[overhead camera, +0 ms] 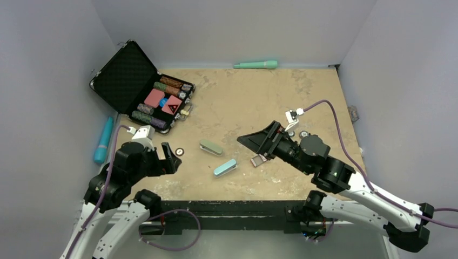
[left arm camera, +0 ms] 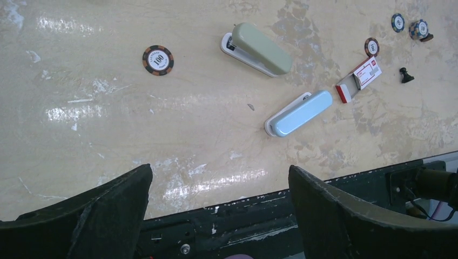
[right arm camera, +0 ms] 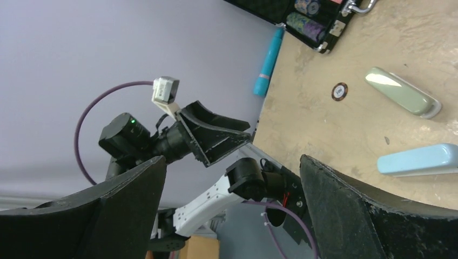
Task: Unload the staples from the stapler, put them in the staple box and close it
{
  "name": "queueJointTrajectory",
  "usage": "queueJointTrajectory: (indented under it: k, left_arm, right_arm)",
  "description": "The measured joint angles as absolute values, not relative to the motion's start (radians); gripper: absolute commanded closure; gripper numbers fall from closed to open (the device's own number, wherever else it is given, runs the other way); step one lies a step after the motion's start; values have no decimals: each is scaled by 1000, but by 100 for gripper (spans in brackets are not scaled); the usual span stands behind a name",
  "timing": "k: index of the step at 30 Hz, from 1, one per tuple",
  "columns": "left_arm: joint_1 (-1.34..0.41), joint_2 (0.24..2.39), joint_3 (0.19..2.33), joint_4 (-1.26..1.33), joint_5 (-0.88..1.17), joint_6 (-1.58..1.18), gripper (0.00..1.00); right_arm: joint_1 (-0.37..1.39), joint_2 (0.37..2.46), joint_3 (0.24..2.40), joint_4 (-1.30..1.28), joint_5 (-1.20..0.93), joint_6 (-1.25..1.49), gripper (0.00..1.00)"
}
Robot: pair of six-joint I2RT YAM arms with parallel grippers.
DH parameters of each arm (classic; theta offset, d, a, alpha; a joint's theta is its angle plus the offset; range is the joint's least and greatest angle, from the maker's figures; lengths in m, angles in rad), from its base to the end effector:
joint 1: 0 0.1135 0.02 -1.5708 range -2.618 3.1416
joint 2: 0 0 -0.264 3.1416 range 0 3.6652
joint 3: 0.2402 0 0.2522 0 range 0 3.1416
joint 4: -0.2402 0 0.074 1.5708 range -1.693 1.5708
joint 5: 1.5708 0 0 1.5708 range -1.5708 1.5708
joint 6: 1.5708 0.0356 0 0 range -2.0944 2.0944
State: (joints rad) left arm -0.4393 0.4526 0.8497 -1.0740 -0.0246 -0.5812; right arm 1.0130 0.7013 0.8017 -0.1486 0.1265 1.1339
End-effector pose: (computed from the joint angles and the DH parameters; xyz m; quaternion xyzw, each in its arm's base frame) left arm 0.0644 -0.0293 0.3104 -0.0692 0.8991 -0.2014 0.3826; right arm 0.0913 0.1378 0.3628 0.0872 0.7185 0.5832 0.3687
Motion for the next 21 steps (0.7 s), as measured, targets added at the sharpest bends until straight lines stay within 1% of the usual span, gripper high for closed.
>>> queueJointTrajectory:
  k: [3,7,11,17,21]
  left_arm:
    - [-439,453,844,-1063,-24,-581,0]
    - [-439,455,838,-1062,-23,-581,0]
    - [-439,455,837,-1062,-31,-582,0]
    - [-439,449,832,-1057,-18,-580,0]
    - [-439,463,832,-1055,21,-569,0]
  right_arm:
    - [1010,731,806,-179,152,1159,3]
    - [1005,823,862,-231,168,1156,5]
    - [1005,949,936,-220,142,1071,6]
    - [1005,1042,1036,-181,31,909,7]
    - [1005,1071,1085,-205,8,860,7]
